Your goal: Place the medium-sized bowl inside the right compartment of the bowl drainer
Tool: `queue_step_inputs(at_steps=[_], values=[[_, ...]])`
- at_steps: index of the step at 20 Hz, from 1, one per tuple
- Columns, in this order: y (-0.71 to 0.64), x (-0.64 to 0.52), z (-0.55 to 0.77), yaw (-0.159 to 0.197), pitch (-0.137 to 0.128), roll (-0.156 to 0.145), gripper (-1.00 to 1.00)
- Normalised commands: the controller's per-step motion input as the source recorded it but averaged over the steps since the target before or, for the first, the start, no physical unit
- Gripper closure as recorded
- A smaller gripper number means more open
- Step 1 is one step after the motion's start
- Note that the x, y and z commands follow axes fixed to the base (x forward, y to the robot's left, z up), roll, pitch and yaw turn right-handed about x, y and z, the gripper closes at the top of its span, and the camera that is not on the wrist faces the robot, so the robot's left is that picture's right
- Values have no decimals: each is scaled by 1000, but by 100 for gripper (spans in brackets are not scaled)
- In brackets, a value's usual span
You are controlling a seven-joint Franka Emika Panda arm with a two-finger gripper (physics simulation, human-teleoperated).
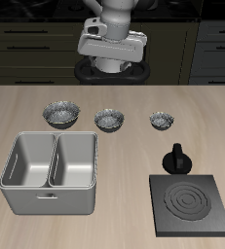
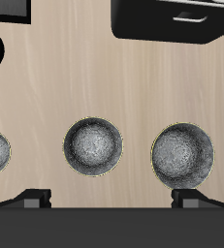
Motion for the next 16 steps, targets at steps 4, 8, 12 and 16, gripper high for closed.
queue_step_inputs(at_steps=[4, 8, 12, 16], values=[[91, 60, -239, 2, 15, 11, -100], [74, 27, -141, -4, 2, 11, -100], [128, 47, -274, 3, 26, 10, -100], [91, 59, -256, -4, 25, 10, -100]])
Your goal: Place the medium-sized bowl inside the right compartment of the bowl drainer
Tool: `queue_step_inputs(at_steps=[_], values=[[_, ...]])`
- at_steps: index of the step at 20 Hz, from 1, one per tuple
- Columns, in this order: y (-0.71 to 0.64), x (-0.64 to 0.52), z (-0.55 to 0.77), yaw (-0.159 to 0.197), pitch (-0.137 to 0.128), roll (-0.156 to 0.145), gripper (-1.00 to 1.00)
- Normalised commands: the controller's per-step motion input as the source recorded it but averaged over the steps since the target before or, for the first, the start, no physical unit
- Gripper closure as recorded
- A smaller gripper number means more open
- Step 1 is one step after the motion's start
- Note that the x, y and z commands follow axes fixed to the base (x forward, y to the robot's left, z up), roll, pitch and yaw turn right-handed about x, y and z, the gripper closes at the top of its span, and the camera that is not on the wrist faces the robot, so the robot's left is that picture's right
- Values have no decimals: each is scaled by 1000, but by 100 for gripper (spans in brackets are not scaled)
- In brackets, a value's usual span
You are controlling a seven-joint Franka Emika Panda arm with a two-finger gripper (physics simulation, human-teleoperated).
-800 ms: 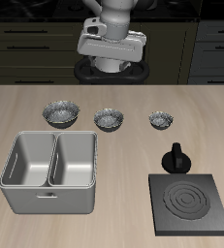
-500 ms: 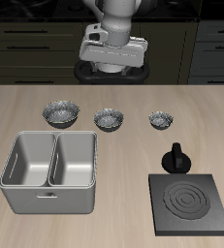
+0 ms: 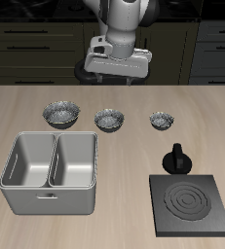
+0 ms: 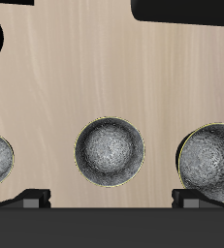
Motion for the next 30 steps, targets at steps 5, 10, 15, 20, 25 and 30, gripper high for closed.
queue_step_inputs(at_steps=[5, 10, 15, 20, 25, 30], values=[[17, 19, -172, -1, 1, -6, -100], [80, -33, -294, 27, -33, -10, -100], [155, -35, -345, -8, -1, 16, -100], [105, -11, -243, -16, 2, 15, -100], [91, -9, -210, 5, -21, 3, -100], [41, 21, -285, -7, 9, -2, -100]])
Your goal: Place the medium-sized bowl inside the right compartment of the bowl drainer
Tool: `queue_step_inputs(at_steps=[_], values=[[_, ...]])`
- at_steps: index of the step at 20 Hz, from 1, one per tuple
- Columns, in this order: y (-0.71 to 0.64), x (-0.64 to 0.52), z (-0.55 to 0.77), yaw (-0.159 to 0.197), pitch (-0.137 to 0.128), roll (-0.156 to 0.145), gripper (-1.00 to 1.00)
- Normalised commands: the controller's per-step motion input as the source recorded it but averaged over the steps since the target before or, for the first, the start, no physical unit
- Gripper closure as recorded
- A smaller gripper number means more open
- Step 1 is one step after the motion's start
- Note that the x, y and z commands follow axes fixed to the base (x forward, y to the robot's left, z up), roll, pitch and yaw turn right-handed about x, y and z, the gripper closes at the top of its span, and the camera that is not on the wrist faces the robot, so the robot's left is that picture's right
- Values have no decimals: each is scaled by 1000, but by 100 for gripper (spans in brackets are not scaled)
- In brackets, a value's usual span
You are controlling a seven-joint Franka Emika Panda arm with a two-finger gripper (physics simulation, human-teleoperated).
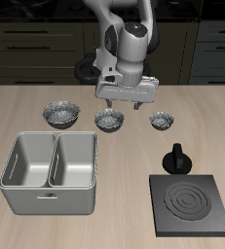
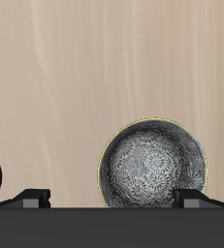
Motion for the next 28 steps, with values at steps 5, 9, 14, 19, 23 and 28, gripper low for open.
queue_step_inputs(at_steps=[5, 9, 14, 19, 23, 28], values=[[-8, -39, -223, 0, -10, -9, -100], [-64, -8, -189, -17, 11, -1, -100], [-52, -25, -216, 2, 1, -15, -100], [-7, -22, -217, -28, 26, 7, -100], [8, -40, -217, -8, 24, -1, -100], [-16, 7, -199, -5, 31, -6, -100]])
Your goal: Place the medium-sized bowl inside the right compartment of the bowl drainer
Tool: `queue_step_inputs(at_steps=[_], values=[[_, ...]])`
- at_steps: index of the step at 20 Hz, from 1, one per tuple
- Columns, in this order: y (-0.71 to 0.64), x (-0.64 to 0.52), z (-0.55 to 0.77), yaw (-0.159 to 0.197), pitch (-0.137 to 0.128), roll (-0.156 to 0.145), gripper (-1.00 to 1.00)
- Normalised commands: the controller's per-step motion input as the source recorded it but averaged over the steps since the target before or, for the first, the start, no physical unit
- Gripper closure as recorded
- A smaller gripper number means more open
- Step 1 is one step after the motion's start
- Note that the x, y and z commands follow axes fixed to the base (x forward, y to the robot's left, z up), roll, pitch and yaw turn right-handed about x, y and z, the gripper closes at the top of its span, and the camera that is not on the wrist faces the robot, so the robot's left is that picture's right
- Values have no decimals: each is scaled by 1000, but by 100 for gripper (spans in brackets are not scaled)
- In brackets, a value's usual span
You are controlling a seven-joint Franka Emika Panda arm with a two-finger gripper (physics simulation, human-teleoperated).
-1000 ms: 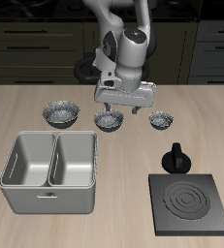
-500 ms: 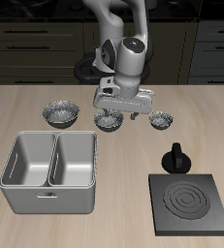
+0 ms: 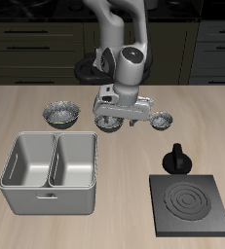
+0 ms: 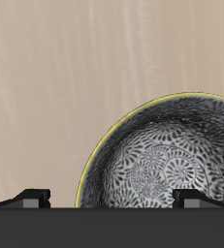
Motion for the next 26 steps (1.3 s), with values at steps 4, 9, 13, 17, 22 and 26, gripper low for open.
queue_step_inputs(at_steps=[4, 9, 13, 17, 22, 26], values=[[-29, 58, -309, -29, 66, -3, -100], [46, -53, -5, -10, -24, 43, 100], [-32, -17, 136, 4, -24, 0, 100], [-22, -1, 135, 2, -19, 11, 100], [-42, 27, 213, 17, -28, 8, 100], [-98, 29, 421, 12, -68, -12, 100]])
